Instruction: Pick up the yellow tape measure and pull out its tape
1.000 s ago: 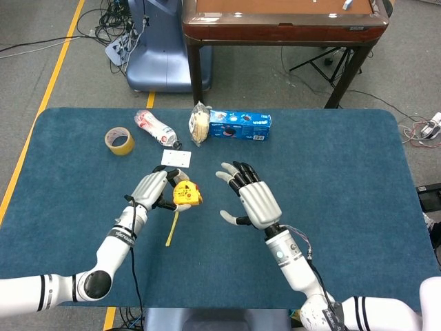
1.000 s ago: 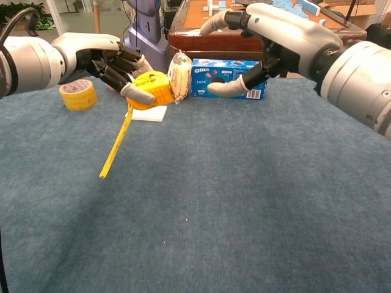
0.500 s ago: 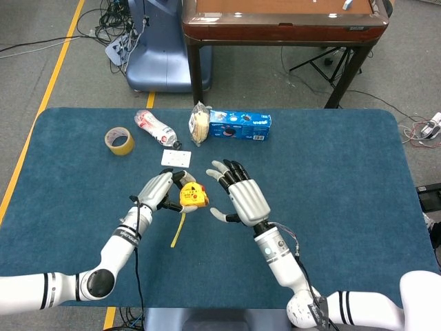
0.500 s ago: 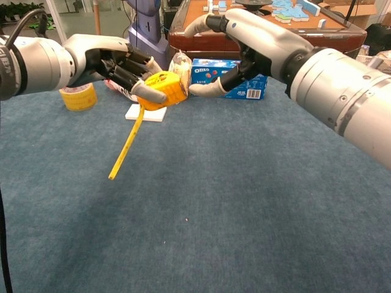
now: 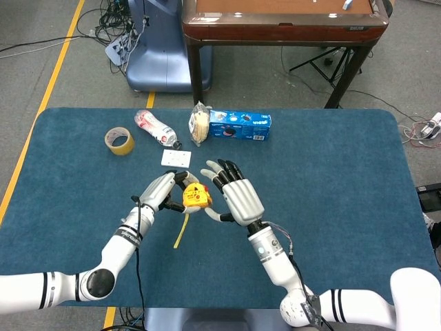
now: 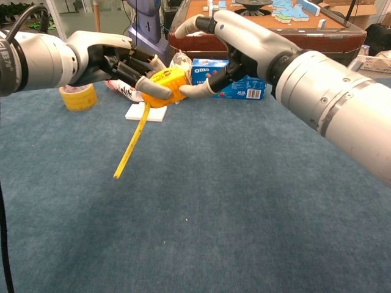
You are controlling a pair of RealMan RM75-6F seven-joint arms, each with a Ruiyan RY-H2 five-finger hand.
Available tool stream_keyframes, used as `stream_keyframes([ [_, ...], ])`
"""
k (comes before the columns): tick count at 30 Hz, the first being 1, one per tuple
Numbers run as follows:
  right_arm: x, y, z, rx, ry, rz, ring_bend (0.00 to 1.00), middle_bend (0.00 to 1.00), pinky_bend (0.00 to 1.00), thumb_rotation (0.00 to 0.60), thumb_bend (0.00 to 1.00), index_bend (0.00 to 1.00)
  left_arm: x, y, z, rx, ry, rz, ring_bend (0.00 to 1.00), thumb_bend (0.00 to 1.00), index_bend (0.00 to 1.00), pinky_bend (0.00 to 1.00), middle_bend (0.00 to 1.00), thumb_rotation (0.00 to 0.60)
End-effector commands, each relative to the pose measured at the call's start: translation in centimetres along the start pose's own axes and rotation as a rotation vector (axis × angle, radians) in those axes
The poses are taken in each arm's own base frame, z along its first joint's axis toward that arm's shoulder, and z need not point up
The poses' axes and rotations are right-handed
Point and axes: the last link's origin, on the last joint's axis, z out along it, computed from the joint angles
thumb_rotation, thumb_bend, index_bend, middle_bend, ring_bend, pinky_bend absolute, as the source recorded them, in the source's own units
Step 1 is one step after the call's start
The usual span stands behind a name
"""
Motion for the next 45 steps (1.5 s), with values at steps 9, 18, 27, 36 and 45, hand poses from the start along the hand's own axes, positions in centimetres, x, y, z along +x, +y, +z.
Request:
stream_keyframes([
  [9,0.0,0.1,0.3,-0.01,0.015,-0.002,0.04,0.1,0.03,0.6,0.31,0.18,0.2,-0.2,-0.1,0.007,-0.004,-0.012,0.38,0.15,0.52,0.03,0.57,0.6],
  [18,0.1,0.3,0.4,-0.018,0.026,-0.011,0.04,0.12,0.03,0.6,0.36,0.18,0.4,-0.4,-0.1,0.011,0.004,-0.019,0.38,0.15,0.52,0.03,0.57,0.6],
  [27,0.5,0.4,0.6,-0.027,0.051,-0.02,0.05,0.14,0.03,0.6,0.41,0.18,0.5,-0.6,-0.1,0.012,0.017,-0.019,0.38,0.15,0.52,0.03,0.57,0.6],
  [36,1.1,0.5,0.8,-0.053,0.098,-0.043,0.08,0.18,0.03,0.6,0.41,0.25,0.8,-0.9,-0.1,0.016,0.028,-0.026,0.38,0.15,0.52,0.03,0.57,0.6],
  [45,1.2,0.5,0.9,-0.074,0.128,-0.051,0.12,0.25,0.03,0.6,0.4,0.34,0.9,-1.0,0.0,0.016,0.029,-0.032,0.38,0.15,0.52,0.03,0.57,0.6],
])
